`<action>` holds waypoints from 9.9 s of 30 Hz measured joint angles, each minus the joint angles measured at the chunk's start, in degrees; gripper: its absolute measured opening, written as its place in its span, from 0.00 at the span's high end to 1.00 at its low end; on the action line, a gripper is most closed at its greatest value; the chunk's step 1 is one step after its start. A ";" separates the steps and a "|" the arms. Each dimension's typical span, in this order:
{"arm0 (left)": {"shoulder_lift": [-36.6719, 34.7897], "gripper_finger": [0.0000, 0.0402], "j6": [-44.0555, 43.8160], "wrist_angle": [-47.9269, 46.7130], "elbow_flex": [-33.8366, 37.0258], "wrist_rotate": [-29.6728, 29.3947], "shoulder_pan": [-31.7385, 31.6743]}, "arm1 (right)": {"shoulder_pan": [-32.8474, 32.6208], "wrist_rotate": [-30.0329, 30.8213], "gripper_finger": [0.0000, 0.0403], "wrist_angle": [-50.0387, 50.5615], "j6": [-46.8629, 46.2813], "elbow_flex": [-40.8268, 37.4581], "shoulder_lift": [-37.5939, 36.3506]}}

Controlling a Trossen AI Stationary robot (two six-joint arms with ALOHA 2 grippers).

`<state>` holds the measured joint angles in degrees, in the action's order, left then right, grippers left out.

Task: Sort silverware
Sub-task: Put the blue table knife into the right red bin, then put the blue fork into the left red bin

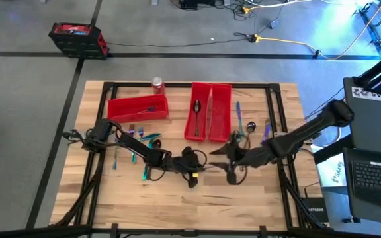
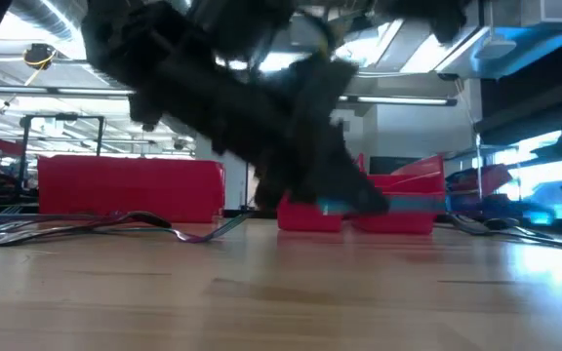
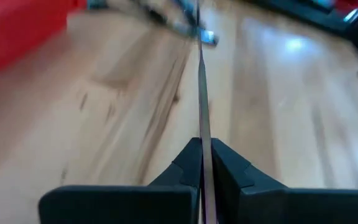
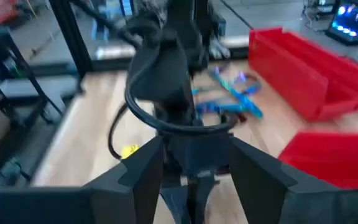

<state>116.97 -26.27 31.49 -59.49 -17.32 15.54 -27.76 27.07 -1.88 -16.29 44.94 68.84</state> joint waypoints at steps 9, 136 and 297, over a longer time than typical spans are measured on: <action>-8.52 1.00 -3.35 -7.50 -0.22 -6.18 0.29 | -0.84 0.44 0.60 14.70 6.24 10.07 -8.29; 18.18 0.91 -38.50 -71.45 -61.70 -15.48 -17.39 | -17.60 23.33 0.60 44.03 11.58 22.80 -12.77; -49.62 0.92 14.28 -35.56 30.95 -0.93 2.45 | 8.61 -11.79 0.73 -9.01 -79.67 22.93 53.57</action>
<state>67.35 -11.98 -4.08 -28.53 -18.25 18.00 -19.16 15.27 -10.88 -95.96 67.88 122.41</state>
